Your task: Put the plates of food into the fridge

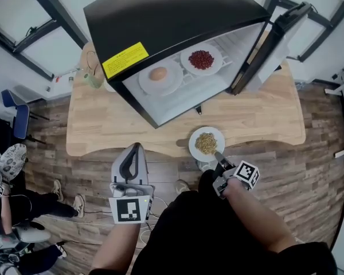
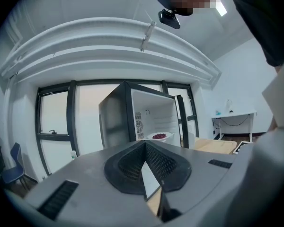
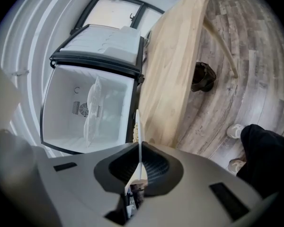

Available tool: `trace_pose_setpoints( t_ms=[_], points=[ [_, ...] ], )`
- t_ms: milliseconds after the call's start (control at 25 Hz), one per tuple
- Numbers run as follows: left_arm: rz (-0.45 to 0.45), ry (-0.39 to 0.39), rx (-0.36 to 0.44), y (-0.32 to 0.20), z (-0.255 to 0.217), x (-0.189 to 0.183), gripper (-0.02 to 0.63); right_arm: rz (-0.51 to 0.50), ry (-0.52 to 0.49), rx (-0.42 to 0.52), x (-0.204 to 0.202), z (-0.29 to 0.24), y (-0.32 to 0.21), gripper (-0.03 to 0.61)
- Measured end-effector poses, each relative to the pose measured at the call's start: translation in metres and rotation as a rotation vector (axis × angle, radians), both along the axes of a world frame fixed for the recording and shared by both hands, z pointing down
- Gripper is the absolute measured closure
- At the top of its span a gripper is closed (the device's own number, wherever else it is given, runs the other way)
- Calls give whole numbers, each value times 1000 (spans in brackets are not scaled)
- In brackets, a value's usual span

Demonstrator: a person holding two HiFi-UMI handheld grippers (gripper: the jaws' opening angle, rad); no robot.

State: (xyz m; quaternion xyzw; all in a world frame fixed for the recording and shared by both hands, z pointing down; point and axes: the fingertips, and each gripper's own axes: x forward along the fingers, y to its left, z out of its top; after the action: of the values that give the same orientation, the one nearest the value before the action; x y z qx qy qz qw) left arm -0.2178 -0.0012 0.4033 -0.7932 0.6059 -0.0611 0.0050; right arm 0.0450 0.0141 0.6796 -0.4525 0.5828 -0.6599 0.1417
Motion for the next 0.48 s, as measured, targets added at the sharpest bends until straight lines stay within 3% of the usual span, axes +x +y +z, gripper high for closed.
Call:
trace_pose_setpoints(
  t_ms=[480],
  points=[
    [-58, 13, 7, -7, -2, 4, 609, -89, 13, 119, -2, -57, -51, 545]
  ],
)
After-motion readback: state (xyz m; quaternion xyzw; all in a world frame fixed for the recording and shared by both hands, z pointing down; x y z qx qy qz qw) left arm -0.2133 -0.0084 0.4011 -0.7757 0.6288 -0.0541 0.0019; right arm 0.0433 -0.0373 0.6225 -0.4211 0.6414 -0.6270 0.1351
